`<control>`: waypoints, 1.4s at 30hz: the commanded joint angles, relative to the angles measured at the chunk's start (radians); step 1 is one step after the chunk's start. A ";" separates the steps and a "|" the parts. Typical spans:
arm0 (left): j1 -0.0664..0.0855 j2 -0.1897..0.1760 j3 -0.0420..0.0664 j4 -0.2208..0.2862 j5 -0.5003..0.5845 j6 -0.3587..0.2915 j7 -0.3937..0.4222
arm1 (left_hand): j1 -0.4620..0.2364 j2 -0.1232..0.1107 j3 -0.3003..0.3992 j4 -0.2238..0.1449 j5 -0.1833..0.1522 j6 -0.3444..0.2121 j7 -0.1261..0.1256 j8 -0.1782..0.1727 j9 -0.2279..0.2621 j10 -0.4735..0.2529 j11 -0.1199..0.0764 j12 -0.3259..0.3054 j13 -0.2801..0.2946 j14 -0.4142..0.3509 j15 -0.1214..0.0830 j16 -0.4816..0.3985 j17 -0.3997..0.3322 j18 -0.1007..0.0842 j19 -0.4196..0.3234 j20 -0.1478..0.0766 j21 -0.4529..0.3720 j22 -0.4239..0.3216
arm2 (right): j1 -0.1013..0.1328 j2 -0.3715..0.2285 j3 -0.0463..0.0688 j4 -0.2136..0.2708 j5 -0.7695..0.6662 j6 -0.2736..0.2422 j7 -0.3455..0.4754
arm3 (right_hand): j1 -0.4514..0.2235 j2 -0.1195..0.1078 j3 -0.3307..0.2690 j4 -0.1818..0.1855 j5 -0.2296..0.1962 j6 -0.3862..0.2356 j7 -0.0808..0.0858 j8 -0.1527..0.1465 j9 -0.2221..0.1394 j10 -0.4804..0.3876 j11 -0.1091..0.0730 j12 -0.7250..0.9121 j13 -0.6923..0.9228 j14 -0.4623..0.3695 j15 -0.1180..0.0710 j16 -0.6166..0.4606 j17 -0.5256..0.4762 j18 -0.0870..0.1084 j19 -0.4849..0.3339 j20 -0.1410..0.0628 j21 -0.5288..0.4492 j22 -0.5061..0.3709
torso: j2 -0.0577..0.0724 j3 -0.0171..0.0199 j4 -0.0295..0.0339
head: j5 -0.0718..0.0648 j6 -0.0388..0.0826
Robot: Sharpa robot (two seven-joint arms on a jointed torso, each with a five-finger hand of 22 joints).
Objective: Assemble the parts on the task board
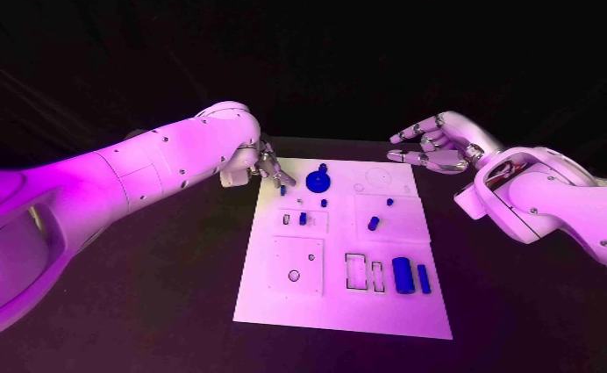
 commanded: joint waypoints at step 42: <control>-0.006 0.031 -0.006 -0.039 0.009 0.053 0.008 | 0.169 0.044 0.131 -0.043 0.000 0.001 -0.006 0.007 -0.028 -0.004 -0.008 0.002 -0.010 0.104 -0.007 0.003 0.263 -0.006 0.026 -0.005 0.001 0.100 | 0.000 0.003 0.000 0.005 -0.005 0.013 0.009 | 0.005 0.009 -0.007 0.000 0.007 0.006 -0.002 -0.006 -0.001 -0.004 0.000 -0.003 0.115 0.097 -0.006 -0.004 0.226 -0.006 0.085 -0.006 -0.003 0.234 | 0.000 -0.0002 -0.0005 | 0.004 -0.009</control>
